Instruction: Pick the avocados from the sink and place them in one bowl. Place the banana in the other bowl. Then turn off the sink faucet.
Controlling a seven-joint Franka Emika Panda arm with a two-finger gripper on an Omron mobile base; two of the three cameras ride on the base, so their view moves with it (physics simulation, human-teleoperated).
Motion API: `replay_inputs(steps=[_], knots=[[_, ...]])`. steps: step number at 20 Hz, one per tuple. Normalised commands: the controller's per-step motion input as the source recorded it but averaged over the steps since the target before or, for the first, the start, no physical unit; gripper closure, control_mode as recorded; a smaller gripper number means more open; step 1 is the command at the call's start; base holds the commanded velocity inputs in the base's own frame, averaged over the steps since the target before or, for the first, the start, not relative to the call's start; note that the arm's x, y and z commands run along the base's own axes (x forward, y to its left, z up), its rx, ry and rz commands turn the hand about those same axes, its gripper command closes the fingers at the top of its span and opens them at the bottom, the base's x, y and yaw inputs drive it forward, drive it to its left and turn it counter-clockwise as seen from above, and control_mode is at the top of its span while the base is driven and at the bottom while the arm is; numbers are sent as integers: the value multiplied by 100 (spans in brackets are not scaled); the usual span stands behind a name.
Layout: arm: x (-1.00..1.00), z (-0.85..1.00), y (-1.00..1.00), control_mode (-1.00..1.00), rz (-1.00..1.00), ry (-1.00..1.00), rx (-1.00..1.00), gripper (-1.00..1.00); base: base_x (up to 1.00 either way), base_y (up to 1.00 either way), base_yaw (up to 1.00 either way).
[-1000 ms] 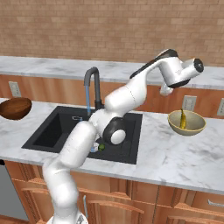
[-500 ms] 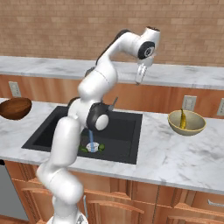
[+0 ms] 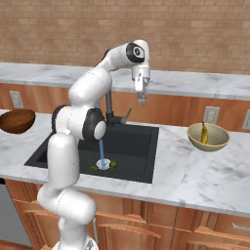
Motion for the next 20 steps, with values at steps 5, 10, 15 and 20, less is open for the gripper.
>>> replay_inputs(steps=[5, 10, 15, 20], knots=[[-100, -7, -11, -100, 18, -2, 1, -100, 0, 0, 0], [-100, -2, -10, -100, 16, -25, 4, -100, 0, 0, 0], [-43, -8, 17, -100, 46, -24, 7, -100, 0, 0, 0], [1, -20, 41, -100, 72, -16, 6, -100, 0, 0, 0]])
